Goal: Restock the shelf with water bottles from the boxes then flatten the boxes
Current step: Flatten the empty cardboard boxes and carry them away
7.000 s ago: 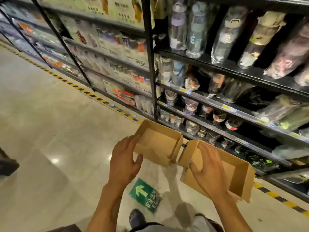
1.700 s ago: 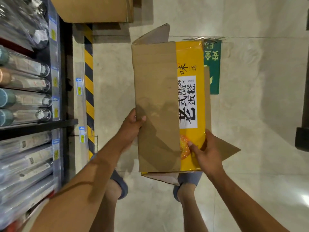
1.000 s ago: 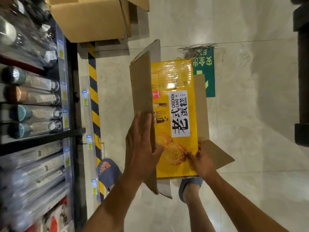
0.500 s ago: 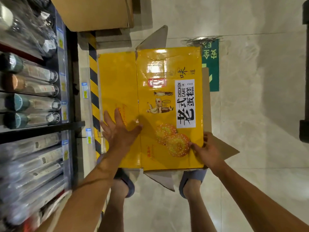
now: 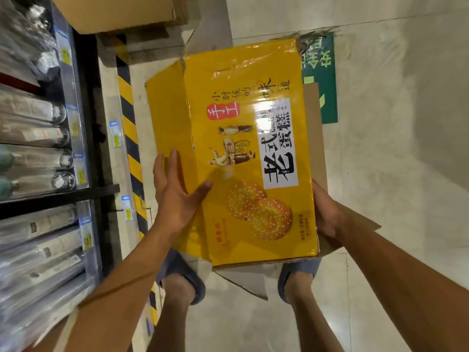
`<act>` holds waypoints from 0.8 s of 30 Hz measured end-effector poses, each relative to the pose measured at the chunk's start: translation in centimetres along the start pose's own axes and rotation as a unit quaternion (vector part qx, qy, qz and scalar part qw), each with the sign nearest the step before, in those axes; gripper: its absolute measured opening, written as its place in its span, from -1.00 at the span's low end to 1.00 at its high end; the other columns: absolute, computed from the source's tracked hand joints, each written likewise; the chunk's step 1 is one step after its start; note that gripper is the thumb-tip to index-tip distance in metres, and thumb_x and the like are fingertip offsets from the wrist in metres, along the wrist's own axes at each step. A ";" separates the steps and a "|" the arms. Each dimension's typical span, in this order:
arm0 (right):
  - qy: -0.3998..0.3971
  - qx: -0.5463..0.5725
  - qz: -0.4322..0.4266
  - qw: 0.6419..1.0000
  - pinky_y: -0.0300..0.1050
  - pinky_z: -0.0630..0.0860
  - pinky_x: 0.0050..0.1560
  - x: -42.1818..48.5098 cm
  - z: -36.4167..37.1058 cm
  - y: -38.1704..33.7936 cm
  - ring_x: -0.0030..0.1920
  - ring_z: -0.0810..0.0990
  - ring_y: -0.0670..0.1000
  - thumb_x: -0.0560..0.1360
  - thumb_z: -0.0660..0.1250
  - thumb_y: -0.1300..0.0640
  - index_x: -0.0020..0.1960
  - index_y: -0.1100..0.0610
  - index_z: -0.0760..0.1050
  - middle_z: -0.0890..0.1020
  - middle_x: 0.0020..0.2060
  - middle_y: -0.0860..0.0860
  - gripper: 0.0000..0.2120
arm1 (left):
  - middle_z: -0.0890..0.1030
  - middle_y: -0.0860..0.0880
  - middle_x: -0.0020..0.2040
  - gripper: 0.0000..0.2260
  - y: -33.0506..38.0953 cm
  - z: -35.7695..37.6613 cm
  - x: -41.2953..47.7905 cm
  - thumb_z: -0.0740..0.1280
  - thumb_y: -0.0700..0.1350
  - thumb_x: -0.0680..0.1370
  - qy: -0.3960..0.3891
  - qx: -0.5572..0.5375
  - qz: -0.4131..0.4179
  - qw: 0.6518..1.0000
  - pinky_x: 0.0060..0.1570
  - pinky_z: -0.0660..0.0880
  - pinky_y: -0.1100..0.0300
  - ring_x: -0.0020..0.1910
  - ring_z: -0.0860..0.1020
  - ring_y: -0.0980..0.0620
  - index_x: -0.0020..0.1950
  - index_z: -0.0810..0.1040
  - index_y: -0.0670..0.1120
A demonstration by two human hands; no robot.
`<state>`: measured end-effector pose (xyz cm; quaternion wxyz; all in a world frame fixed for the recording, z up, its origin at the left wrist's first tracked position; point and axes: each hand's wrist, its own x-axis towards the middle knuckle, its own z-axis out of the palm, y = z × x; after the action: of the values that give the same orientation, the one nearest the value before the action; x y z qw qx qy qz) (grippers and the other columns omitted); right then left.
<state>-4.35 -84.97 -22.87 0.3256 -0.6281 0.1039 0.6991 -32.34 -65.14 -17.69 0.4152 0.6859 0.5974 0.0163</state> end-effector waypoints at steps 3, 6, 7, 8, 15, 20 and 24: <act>0.148 -0.004 0.016 0.989 0.19 0.60 0.18 -1.6 -1.1 0.3 0.13 0.68 0.18 0.55 0.30 -0.37 0.28 -0.02 0.61 0.72 0.14 0.11 -0.49 | -0.14 0.06 0.70 -0.06 1.3 0.3 -0.9 0.46 0.29 0.47 -0.004 0.181 0.127 0.975 0.59 0.04 -0.24 0.67 -0.13 -0.08 0.68 -0.02 0.18; 0.323 -0.085 -0.057 0.941 0.02 0.59 0.02 -4.8 -2.6 -0.6 0.02 0.65 0.16 0.52 0.41 -0.13 0.26 0.13 0.56 0.68 0.08 0.10 -0.57 | -0.17 0.08 0.70 -0.13 2.5 0.8 -1.7 0.43 0.19 0.56 -0.046 0.249 0.150 0.956 0.58 0.01 -0.27 0.67 -0.16 -0.07 0.69 -0.06 0.13; 0.372 -0.102 -0.086 0.919 0.02 0.57 0.01 -6.3 -2.9 -1.0 0.01 0.66 0.18 0.50 0.42 -0.05 0.24 0.14 0.54 0.69 0.03 0.11 -0.60 | -0.18 0.09 0.70 -0.14 2.7 0.8 -1.8 0.41 0.18 0.58 -0.054 0.248 0.144 0.956 0.58 0.01 -0.28 0.67 -0.15 -0.07 0.69 -0.09 0.13; 0.412 -0.113 -0.115 0.897 0.00 0.54 -0.01 -8.2 -2.8 -1.7 0.00 0.65 0.20 0.50 0.43 0.02 0.20 0.14 0.53 0.68 -0.01 0.11 -0.67 | -0.18 0.09 0.70 -0.14 3.0 0.9 -1.9 0.40 0.18 0.59 -0.059 0.243 0.140 0.958 0.58 0.01 -0.29 0.67 -0.14 -0.08 0.69 -0.10 0.13; 0.393 -0.255 -0.349 0.811 -0.24 0.51 -0.12 -18.2 3.9 -2.2 -0.08 0.62 -0.07 0.58 0.42 0.20 0.02 0.01 0.50 0.61 -0.11 -0.09 -0.87 | 0.02 0.08 0.70 -0.30 6.9 0.9 0.0 0.12 0.42 0.59 -0.082 0.115 0.083 0.987 0.58 0.03 -0.27 0.67 -0.04 0.00 0.65 0.19 0.12; 0.206 -0.410 -0.346 0.819 -0.09 0.35 0.44 -15.0 9.9 0.9 0.48 0.36 -0.02 0.57 0.28 -0.27 0.48 -0.07 0.40 0.41 0.50 -0.04 -0.45 | 0.24 0.16 0.62 -0.32 9.4 -0.7 0.8 0.10 0.51 0.54 -0.103 -0.051 0.037 0.993 0.57 0.15 -0.23 0.62 0.17 0.09 0.61 0.16 0.29; 0.216 -0.519 -0.317 0.764 0.31 0.33 0.47 -10.7 10.7 2.4 0.58 0.22 0.21 0.56 0.26 -0.24 0.53 -0.12 0.33 0.23 0.61 0.05 -0.43 | 0.03 0.11 0.69 -0.14 11.6 -0.2 1.2 0.27 0.44 0.48 -0.089 0.086 0.114 0.986 0.58 0.08 -0.20 0.66 0.01 0.00 0.66 -0.07 0.26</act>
<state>-14.41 -84.31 -11.37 0.1226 -0.8325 -0.4121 0.3493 -22.76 -63.40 -11.32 0.4019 0.7811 0.4754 -0.0487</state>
